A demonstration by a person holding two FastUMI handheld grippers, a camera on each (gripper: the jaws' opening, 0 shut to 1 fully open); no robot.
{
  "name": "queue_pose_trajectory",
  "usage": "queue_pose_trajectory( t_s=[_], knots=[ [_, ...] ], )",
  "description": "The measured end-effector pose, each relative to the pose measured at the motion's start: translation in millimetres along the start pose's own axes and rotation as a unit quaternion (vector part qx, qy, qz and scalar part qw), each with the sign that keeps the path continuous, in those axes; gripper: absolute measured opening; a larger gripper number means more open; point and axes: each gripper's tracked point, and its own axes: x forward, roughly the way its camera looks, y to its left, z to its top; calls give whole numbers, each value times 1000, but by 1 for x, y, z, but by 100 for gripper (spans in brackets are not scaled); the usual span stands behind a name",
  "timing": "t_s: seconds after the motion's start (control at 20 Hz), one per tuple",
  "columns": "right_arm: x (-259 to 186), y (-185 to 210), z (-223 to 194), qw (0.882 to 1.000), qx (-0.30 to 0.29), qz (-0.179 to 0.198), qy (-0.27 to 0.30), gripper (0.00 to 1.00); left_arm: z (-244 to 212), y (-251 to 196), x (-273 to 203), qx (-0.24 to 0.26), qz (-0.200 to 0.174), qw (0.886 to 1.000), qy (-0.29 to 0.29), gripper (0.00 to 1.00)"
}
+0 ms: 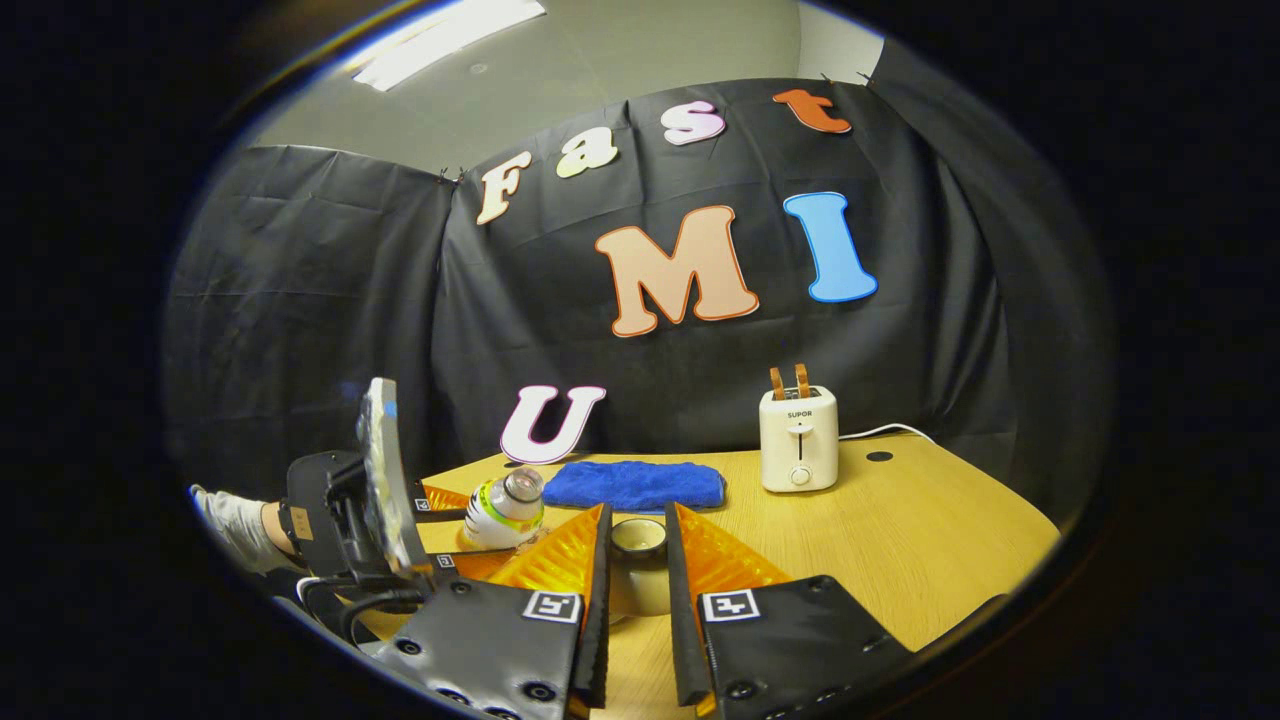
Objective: Open the teacup lid with one hand, grasp the water bottle and pour water into the teacup with the other hand; after pouring, place the water bottle on the coaster and then close the teacup lid.
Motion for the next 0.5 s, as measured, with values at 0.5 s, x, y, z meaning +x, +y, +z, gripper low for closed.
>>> queue_pose_trajectory(
  t_s=[0.5],
  knots=[
    [0, 8, -1, 1000, -3, 10, 1, 29, 8, 27, 8, -232, 26, 971, -49, 55]
  ],
)
